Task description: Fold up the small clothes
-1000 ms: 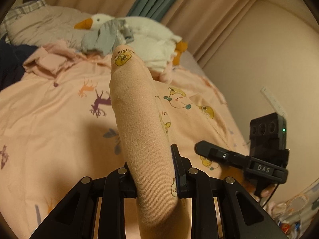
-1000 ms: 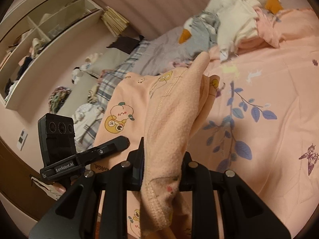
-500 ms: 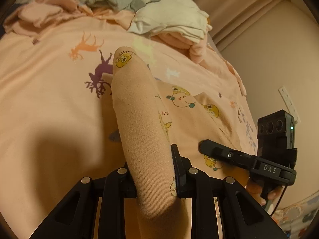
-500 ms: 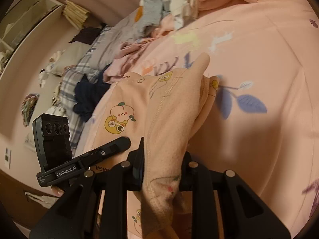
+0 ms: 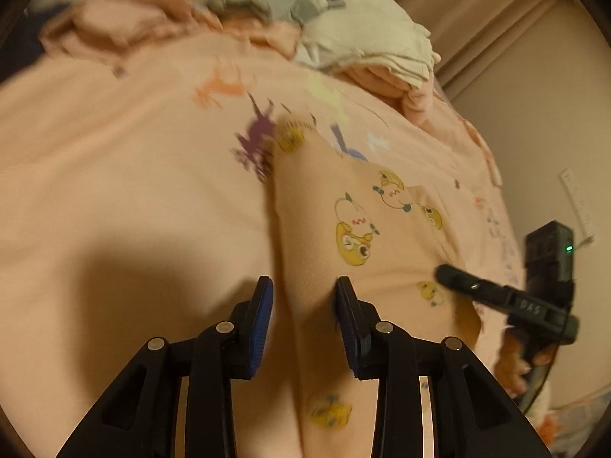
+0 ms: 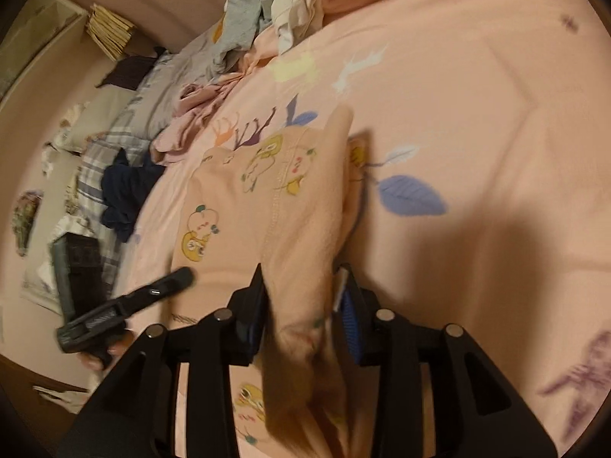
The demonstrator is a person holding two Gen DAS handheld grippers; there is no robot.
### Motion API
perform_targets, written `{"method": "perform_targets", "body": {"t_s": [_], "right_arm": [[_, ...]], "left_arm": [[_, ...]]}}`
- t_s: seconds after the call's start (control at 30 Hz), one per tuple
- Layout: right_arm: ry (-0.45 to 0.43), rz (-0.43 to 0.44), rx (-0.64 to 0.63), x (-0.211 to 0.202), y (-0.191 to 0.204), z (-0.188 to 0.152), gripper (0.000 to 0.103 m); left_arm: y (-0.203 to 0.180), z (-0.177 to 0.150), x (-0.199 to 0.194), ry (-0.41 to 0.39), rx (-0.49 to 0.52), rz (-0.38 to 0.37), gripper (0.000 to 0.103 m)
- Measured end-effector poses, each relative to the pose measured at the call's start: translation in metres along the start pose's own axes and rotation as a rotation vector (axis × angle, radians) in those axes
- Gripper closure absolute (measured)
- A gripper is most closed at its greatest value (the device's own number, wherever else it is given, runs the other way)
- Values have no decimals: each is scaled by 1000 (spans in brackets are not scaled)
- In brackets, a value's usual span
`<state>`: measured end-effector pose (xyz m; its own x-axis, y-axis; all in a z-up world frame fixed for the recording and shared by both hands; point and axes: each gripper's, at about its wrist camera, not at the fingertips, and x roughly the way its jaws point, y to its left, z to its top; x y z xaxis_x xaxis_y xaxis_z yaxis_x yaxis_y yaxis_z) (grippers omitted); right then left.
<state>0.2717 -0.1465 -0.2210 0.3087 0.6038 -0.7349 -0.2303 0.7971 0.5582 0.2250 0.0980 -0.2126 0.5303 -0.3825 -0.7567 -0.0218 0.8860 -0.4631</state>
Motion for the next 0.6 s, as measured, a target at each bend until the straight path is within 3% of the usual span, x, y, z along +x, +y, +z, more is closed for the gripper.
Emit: {"method": "perform_targets", "body": {"t_s": [0.13,0.2,0.27,0.37,0.43,0.5,0.6], "right_arm": [[-77,-124,-33,-31,9,-1,74],[-121,-169,-77,-46,20,1,82],[-142,-156,-111,-54,28,5,89],[-116,-104,-134,-46,38,8,92],[-76,-92,-145,-33,41,2,92],[-25,-142,-169,-18,38,-9,97],[-2,-218,-159,-5,20,-26,99]], "left_arm": [[-26,-6,-40,-128,86,176,70],[-39,-9,-54,-162,110,152,70],[-48,-9,-55,-171,119,136,70],[-58,-9,-34,-141,121,160,70],[-51,-19,-18,-72,98,155,70],[-43,-32,-3,-34,91,206,70],[-28,-40,4,-12,46,162,68]]}}
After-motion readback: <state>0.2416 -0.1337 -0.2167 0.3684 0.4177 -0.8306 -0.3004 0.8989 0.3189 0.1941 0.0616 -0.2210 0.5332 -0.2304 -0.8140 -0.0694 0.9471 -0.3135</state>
